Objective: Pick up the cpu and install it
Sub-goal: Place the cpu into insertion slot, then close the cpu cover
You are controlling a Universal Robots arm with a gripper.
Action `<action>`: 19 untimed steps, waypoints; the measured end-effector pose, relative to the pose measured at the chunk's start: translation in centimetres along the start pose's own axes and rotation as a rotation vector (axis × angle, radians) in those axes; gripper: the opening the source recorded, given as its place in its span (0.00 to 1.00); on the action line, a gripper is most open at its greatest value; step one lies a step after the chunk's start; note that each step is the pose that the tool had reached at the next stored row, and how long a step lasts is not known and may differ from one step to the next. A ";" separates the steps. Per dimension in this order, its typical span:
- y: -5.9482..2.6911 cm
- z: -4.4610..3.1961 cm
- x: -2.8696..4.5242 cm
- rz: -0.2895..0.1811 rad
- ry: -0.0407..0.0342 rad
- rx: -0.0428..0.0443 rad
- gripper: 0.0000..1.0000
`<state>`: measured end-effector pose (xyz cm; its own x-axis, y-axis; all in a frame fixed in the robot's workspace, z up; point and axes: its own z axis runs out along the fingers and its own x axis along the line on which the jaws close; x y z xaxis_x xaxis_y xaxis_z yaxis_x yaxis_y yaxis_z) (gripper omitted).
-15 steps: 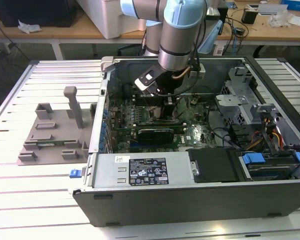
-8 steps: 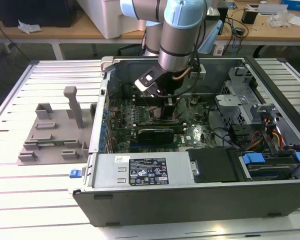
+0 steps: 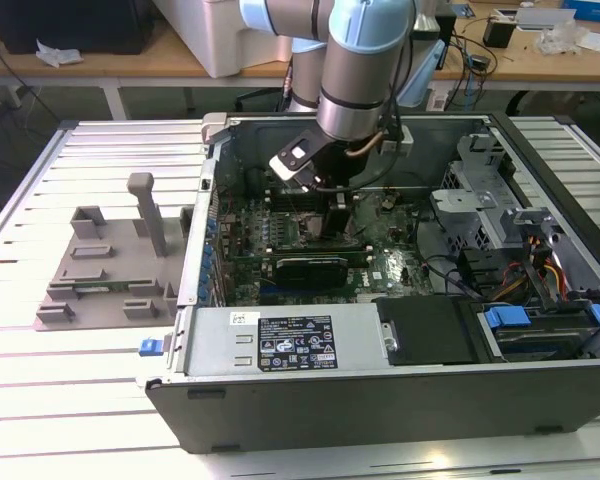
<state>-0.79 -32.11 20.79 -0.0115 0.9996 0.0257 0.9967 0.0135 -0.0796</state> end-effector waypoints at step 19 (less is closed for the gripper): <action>0.00 0.45 0.23 -0.003 0.0003 0.0025 0.11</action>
<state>-0.82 -31.87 20.35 -0.0141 0.9996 0.0262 0.9965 0.0162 -0.0820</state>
